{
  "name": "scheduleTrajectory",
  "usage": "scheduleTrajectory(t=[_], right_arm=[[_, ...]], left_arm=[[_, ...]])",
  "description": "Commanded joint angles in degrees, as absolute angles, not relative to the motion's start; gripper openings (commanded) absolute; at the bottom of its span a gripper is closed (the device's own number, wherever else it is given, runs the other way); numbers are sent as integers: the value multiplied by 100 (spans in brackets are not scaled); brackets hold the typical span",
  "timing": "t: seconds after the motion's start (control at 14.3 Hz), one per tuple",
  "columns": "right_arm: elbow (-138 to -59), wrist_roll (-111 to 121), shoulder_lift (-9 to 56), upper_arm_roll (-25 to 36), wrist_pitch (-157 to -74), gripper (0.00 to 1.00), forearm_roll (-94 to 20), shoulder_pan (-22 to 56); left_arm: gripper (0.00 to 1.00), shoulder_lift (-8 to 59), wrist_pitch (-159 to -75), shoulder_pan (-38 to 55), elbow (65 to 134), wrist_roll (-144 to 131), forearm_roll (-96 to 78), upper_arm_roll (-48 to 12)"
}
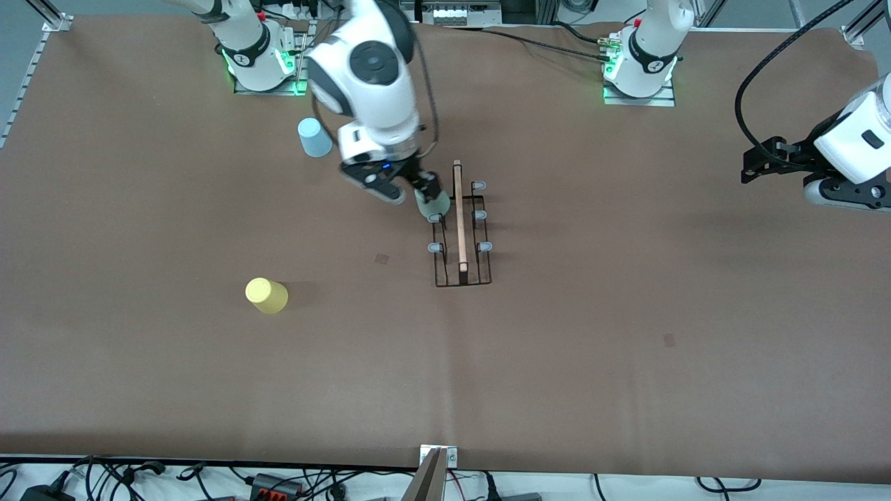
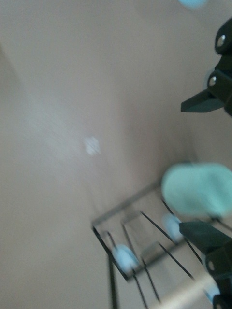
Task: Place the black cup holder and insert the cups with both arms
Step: 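Open the right gripper and move it to the yellow cup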
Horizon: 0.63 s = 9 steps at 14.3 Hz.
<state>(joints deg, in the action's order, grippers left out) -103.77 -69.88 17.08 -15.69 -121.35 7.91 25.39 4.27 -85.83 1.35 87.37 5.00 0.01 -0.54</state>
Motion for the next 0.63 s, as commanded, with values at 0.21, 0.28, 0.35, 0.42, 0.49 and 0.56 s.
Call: scheduleTrajectory(t=[0.21,0.28,0.35,0.42,0.49,0.56], right_arm=[[-10608,-3118,1573,-1547,-11794,100,844,513],[-10600,-2546,1695,-1538,-11873,100,852,249],[-10600,-2096,1766,-1538,-12039,100,853,81],[-10608,-1726,1880,-1538,-12215,100,853,-78],[-10600,-1488,2011,-1529,-12391,100,905,-227],[-10617,-1268,2178,-1538,-12741,100,1001,-376]], left_arm=[[100,492,-8464,158,8587,501,-114,-26],[100,492,-8464,158,8587,501,-106,-26],[100,492,-8464,158,8587,501,-105,-26],[100,492,-8464,158,8587,501,-105,-26],[100,492,-8464,158,8587,501,-105,-26],[100,492,-8464,158,8587,501,-105,-26]])
